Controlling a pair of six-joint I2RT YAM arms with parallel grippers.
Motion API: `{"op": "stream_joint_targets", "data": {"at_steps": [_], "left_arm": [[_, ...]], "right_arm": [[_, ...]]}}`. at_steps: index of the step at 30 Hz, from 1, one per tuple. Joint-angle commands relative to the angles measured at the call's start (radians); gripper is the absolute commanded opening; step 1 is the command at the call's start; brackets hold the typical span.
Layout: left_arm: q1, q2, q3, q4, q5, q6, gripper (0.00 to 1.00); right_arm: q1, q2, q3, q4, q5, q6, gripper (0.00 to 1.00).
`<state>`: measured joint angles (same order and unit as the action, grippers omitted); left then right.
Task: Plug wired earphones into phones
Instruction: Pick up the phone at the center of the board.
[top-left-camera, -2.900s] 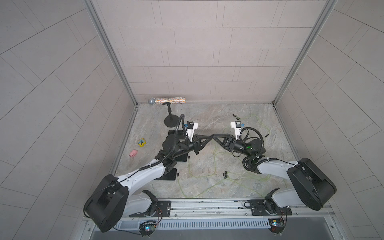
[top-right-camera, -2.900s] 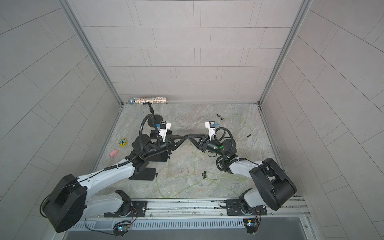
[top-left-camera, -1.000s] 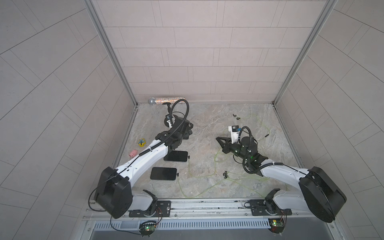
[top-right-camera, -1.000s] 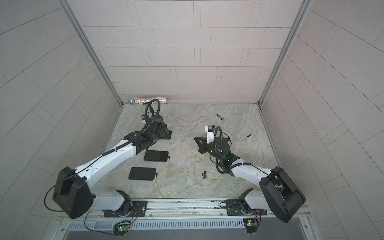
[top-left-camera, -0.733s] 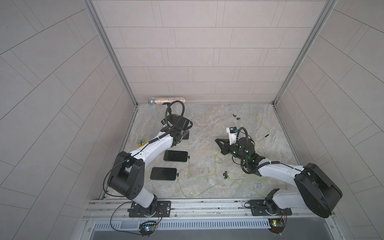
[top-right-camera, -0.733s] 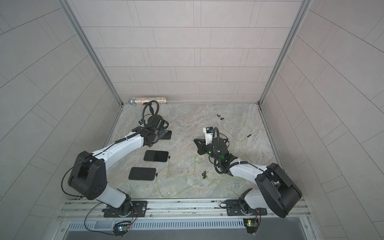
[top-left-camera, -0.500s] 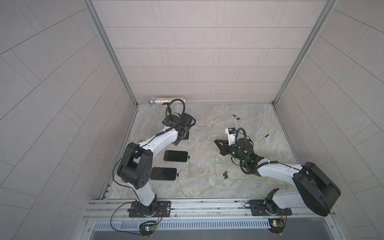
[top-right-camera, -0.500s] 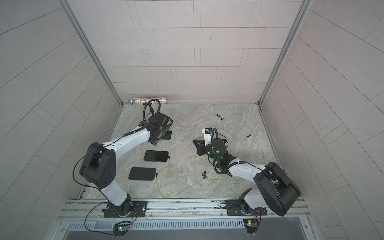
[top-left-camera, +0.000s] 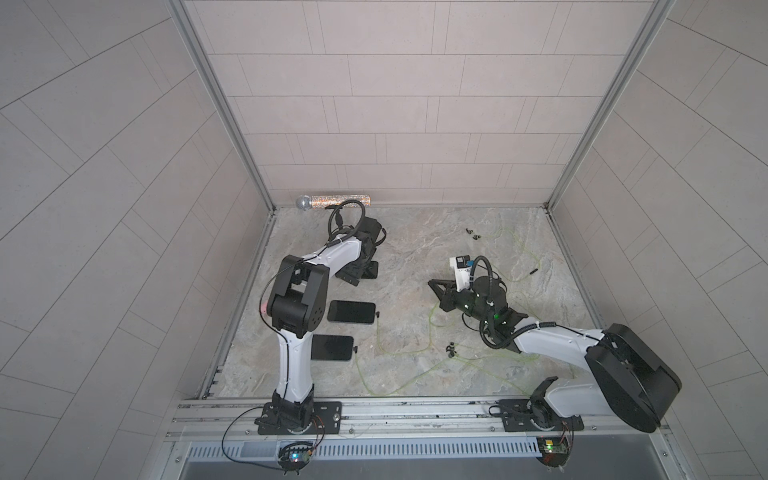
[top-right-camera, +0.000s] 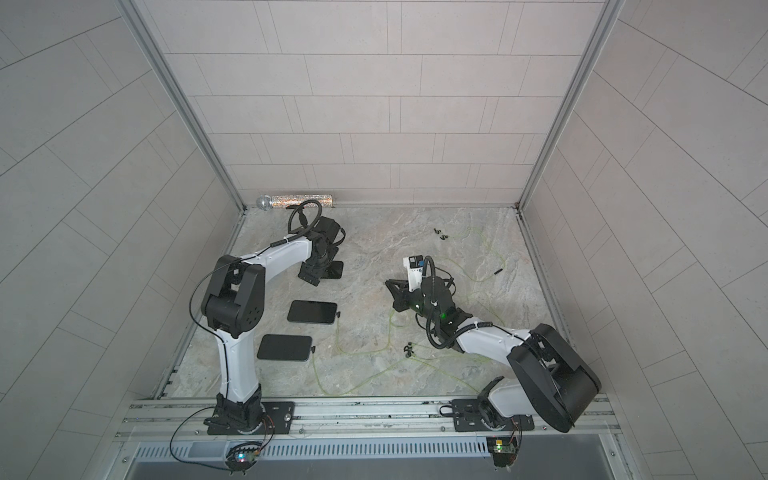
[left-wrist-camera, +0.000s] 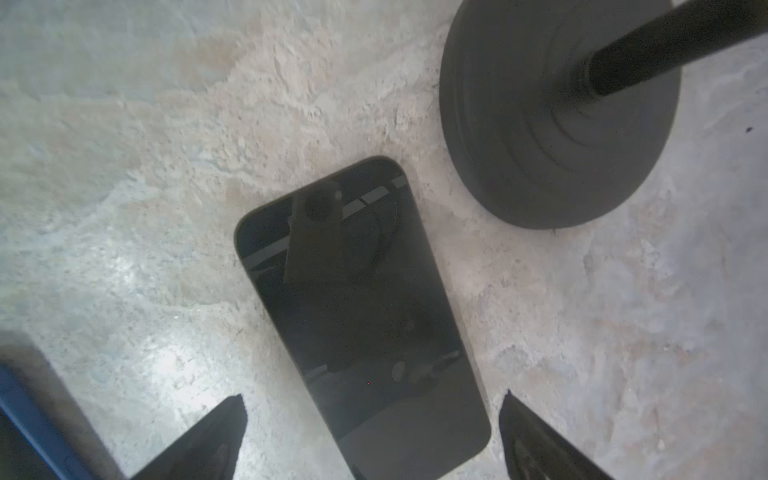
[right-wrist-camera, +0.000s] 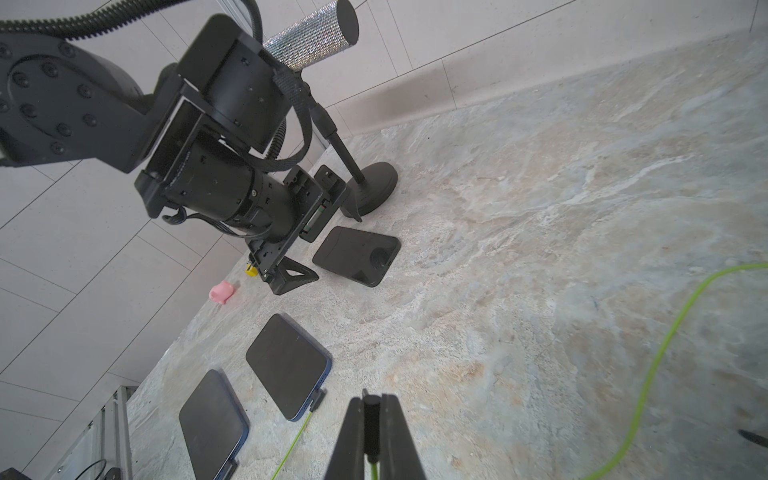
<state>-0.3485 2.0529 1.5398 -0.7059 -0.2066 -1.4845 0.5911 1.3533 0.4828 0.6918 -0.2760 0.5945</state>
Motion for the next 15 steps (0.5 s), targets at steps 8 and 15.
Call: {"op": "stream_joint_targets", "data": {"at_steps": [8, 15], "left_arm": [[0.01, 0.122, 0.164, -0.156, 0.023, -0.005, 1.0], [0.01, 0.173, 0.264, -0.279, -0.007, -0.028, 1.0]], "right_arm": [[0.008, -0.01, -0.005, 0.015, 0.017, -0.022, 0.0], [0.007, -0.022, -0.011, 0.018, 0.018, -0.024, 0.0]]}}
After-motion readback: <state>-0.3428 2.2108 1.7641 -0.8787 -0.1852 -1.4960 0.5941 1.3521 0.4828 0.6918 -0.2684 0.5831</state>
